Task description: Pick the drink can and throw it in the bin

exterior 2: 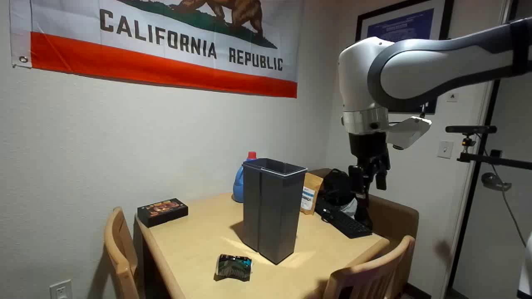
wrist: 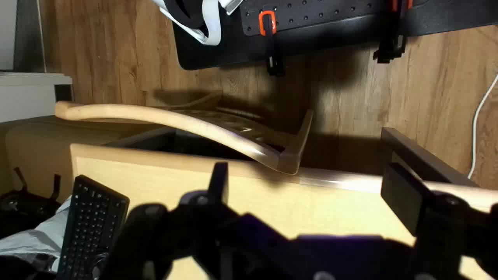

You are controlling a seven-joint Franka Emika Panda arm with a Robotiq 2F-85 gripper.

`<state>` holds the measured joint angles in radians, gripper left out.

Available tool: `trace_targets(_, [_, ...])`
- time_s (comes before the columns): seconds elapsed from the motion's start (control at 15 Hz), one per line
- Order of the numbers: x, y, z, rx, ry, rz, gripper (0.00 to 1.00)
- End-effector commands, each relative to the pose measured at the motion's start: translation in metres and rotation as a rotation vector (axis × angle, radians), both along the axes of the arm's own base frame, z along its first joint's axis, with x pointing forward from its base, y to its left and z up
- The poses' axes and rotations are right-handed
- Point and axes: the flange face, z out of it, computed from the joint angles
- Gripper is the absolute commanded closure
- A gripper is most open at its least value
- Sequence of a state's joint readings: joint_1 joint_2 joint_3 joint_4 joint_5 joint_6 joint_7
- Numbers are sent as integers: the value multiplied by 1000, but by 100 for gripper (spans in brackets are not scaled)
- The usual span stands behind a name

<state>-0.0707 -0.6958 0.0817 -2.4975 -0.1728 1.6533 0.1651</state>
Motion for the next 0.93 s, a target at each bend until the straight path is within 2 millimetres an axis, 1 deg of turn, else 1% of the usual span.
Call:
trace_targets(0.0, [0, 0, 0, 0, 1, 0, 0])
trace_targets(0.2, [-2, 3, 1, -1, 4, 33, 0])
trace_targets(0.33, [1, 1, 3, 59, -22, -70, 0])
trace_targets(0.4, [0, 3, 0, 15, -3, -8, 0])
trace_targets(0.6, [0, 0, 1, 43, -8, -41, 0])
trace_targets(0.87, [5, 10, 7, -44, 25, 153, 0])
